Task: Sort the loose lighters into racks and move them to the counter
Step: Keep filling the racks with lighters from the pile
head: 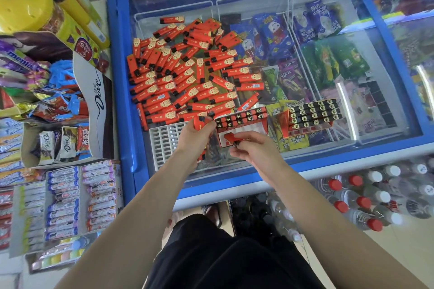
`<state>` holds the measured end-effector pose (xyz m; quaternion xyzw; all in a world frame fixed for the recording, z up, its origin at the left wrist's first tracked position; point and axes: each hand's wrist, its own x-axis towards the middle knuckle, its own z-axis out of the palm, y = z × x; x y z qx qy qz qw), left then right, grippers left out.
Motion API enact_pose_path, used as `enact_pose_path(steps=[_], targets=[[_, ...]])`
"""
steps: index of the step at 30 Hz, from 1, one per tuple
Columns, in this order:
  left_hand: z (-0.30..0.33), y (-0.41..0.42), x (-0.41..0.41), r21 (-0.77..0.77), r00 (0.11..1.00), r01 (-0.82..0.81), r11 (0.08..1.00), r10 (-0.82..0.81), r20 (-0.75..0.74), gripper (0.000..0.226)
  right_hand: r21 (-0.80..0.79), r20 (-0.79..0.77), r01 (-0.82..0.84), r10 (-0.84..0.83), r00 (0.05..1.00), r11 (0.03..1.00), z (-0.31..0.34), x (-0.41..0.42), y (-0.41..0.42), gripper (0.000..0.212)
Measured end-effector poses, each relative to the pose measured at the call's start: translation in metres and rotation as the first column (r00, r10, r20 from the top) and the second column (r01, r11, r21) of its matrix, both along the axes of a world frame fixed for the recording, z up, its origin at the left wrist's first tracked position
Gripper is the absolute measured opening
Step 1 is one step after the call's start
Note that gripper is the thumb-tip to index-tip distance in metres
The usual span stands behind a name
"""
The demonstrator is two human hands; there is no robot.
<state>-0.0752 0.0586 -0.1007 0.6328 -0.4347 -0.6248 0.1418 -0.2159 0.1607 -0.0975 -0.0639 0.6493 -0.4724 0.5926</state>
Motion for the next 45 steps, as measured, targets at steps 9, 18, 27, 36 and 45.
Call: enact_pose_path(steps=[9,18,27,36,45], targets=[[0.002,-0.009,-0.011,-0.063,0.988,0.145,0.987,-0.141,0.066,0.018,-0.039,0.002,-0.052,0.053,0.999,0.998,-0.015,0.007,-0.016,0.025],[0.004,-0.01,-0.011,-0.007,0.994,0.111,0.994,-0.111,0.024,0.016,0.153,-0.074,-0.044,0.056,0.996,0.987,-0.018,0.018,-0.029,0.033],[0.01,0.002,0.01,0.386,0.871,-0.205,0.899,0.347,-0.347,0.025,0.17,-0.242,-0.156,0.194,0.951,0.973,0.004,0.024,-0.02,0.027],[0.028,0.023,0.006,0.379,0.903,-0.06,0.923,0.213,-0.374,0.033,0.002,-0.282,-0.187,0.18,0.942,0.982,0.024,0.045,-0.02,0.008],[0.025,0.026,0.006,0.31,0.872,0.038,0.95,0.12,-0.475,0.035,-0.045,-0.18,-0.041,0.032,0.983,0.998,0.024,0.034,-0.013,0.009]])
